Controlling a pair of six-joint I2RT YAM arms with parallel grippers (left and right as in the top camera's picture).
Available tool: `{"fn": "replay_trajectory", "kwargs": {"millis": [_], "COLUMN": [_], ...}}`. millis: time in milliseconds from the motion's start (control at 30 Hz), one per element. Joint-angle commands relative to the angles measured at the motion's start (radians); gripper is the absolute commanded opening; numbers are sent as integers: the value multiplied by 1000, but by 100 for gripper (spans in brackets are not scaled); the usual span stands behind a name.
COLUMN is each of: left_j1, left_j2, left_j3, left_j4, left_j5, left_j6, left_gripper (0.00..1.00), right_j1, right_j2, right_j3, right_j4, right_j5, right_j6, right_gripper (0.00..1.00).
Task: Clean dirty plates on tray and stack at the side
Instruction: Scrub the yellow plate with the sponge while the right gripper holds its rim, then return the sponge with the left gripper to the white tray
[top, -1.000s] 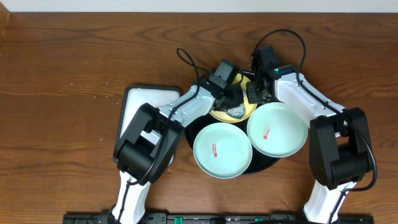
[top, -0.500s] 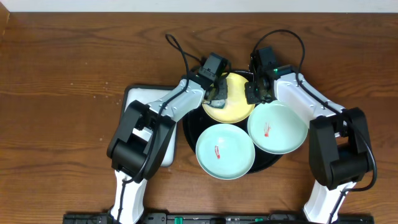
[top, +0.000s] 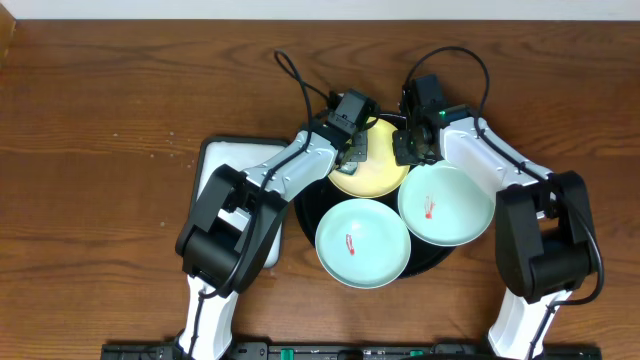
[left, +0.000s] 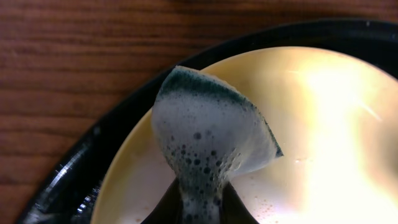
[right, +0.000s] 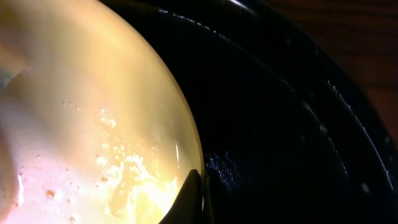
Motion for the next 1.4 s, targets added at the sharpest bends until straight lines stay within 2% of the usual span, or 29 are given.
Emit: {"fn": "replay_trajectory", "kwargs": {"millis": [0,33,167,233,367,400,533,733,833,933,967,1000,1133,1200,1367], "left_j1": [-10,-10,-16,-27,-55,-61,-85,-97,-71,-28,-14,9,22,18,-3], "left_j2": [28,28,28,28,29,29,29,31,38,38,38,36,32,26,-24], "left_j3": [-23,-23,-23,-23,-23,-23,-26,-35,-47,-47,-46,-43,-21,-10,-1], "left_j4": [-27,-31,-33,-19,25,28,31,19,-22,-59,-63,-68,-92,-94,-107], "left_j5": [95,103,113,131,188,188,189,210,149,11,-45,-154,-354,-367,-367], "left_j6": [-97,-97,-143,-168,-240,-265,-344,-342,-338,-241,-184,-63,116,167,175], "left_gripper": [8,8,7,8,8,8,11,13,13,8,8,8,8,8,8], "right_j1": [-4,-5,-15,-16,-16,-16,-16,-16,-16,-16,-16,-16,-16,-16,-16], "right_j2": [35,35,37,42,57,63,80,85,85,85,85,85,85,85,85], "right_j3": [-11,-12,-14,-14,-14,-14,-14,-14,-14,-14,-14,-14,-14,-14,-14], "right_j4": [3,3,14,27,41,41,41,37,31,25,24,24,24,24,13], "right_j5": [31,31,30,27,22,23,23,23,23,23,23,23,23,23,24], "right_j6": [-14,-14,-14,-14,2,13,24,24,24,24,24,24,24,24,24], "right_gripper": [12,19,20,19,2,1,1,1,1,1,1,1,1,1,1]}}
